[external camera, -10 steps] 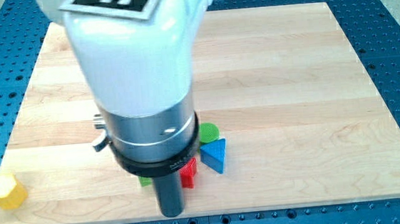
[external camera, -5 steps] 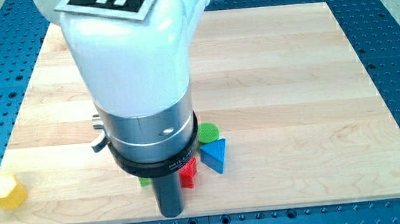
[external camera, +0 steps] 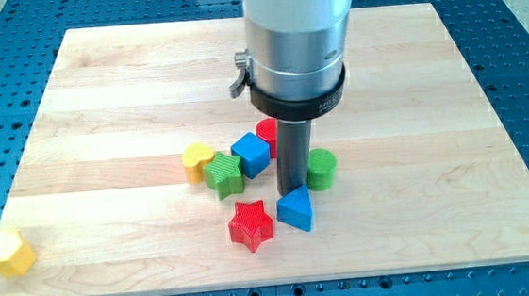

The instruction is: Separate the group of blocks

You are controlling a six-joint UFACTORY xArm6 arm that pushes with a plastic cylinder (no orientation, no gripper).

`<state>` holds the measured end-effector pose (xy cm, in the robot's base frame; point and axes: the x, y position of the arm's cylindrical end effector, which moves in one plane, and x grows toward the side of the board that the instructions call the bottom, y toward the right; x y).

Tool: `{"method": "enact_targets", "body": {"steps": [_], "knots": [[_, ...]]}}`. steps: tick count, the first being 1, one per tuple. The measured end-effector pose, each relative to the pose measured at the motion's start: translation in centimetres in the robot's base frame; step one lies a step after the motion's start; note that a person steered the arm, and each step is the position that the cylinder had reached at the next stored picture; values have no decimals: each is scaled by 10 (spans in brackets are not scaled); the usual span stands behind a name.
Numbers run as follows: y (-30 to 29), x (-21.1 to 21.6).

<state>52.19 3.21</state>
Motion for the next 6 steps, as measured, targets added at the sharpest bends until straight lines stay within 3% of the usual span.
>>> {"method": "enact_targets", "body": {"steps": [3,4,6], "knots": [[-132,-13],[-170,-40],[-176,-7]]}}
